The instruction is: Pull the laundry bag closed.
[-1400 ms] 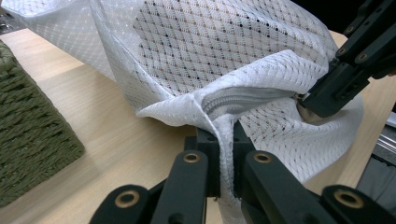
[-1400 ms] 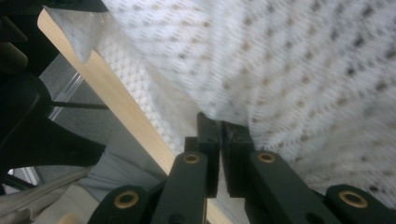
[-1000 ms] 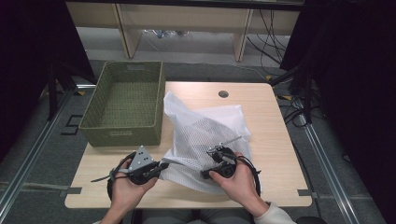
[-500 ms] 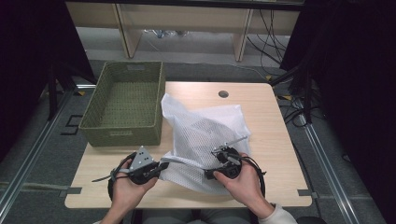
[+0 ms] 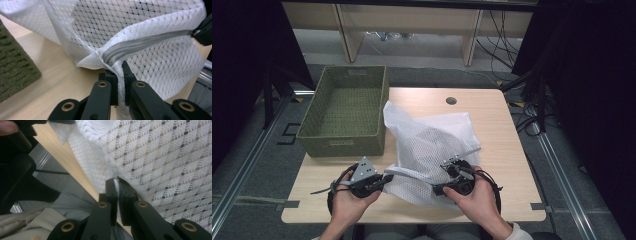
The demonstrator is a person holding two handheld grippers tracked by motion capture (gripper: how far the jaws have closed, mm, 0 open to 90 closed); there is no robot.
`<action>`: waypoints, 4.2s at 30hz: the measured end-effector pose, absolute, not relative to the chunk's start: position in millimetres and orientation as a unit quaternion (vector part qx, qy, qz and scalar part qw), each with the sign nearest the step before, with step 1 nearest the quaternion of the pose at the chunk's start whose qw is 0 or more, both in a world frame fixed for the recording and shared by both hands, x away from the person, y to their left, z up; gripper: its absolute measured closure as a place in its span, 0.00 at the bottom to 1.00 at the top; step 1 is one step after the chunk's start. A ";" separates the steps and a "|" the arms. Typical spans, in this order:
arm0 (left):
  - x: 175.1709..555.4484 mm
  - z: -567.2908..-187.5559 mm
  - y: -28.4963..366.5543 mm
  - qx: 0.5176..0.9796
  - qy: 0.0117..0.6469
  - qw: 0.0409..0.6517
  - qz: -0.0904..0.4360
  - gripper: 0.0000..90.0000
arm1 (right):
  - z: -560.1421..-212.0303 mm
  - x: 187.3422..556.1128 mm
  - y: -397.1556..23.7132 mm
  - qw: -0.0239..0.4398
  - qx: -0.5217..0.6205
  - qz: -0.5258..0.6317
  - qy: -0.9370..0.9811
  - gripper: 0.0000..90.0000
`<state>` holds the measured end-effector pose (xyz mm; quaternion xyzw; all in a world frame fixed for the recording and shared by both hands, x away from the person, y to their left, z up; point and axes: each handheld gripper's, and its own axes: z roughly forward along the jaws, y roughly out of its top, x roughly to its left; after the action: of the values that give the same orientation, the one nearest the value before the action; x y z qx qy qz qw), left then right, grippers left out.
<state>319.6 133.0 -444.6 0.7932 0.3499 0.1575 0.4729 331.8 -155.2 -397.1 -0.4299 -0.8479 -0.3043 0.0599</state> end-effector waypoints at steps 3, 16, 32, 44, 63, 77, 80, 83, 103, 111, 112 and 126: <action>317.7 -445.8 130.4 0.795 0.349 0.471 0.159 0.98 | -400.1 331.7 -157.3 0.065 -0.437 -0.298 -0.846 0.98; 316.7 -447.9 129.3 0.792 0.351 0.476 0.153 0.98 | -397.9 329.9 -157.4 0.063 -0.433 -0.302 -0.847 0.98; 313.0 -450.8 124.7 0.801 0.334 0.477 0.136 0.98 | -399.6 328.8 -167.8 0.066 -0.433 -0.298 -0.848 0.98; 310.1 -449.9 127.4 0.795 0.339 0.484 0.139 0.98 | -411.8 325.7 -179.0 0.071 -0.442 -0.290 -0.846 0.98; 312.0 -453.7 130.2 0.799 0.346 0.469 0.145 0.98 | -420.2 319.4 -198.3 0.074 -0.458 -0.279 -0.841 0.98; 311.9 -457.6 133.0 0.795 0.352 0.474 0.141 0.98 | -427.1 317.3 -210.5 0.074 -0.475 -0.272 -0.834 0.98; 311.0 -457.8 132.9 0.795 0.357 0.470 0.140 0.98 | -429.3 317.9 -210.8 0.074 -0.475 -0.269 -0.834 0.98; 311.7 -457.3 134.5 0.794 0.353 0.474 0.140 0.98 | -430.6 318.1 -211.0 0.075 -0.483 -0.265 -0.831 0.98; 311.2 -459.6 143.6 0.789 0.373 0.466 0.144 0.98 | -435.1 315.7 -228.7 0.064 -0.507 -0.255 -0.821 0.98; 311.2 -460.8 144.1 0.787 0.374 0.468 0.145 0.98 | -434.3 316.9 -230.4 0.061 -0.502 -0.260 -0.823 0.98; 312.1 -461.4 144.8 0.789 0.371 0.468 0.145 0.98 | -434.4 317.1 -230.4 0.061 -0.500 -0.262 -0.823 0.98; 311.1 -462.4 145.7 0.786 0.377 0.468 0.145 0.98 | -432.7 316.0 -230.3 0.066 -0.511 -0.263 -0.816 0.98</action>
<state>311.1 145.7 -462.4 0.7861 0.3765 0.1445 0.4684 316.0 -230.3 -432.7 -0.5109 -0.8158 -0.2628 0.0664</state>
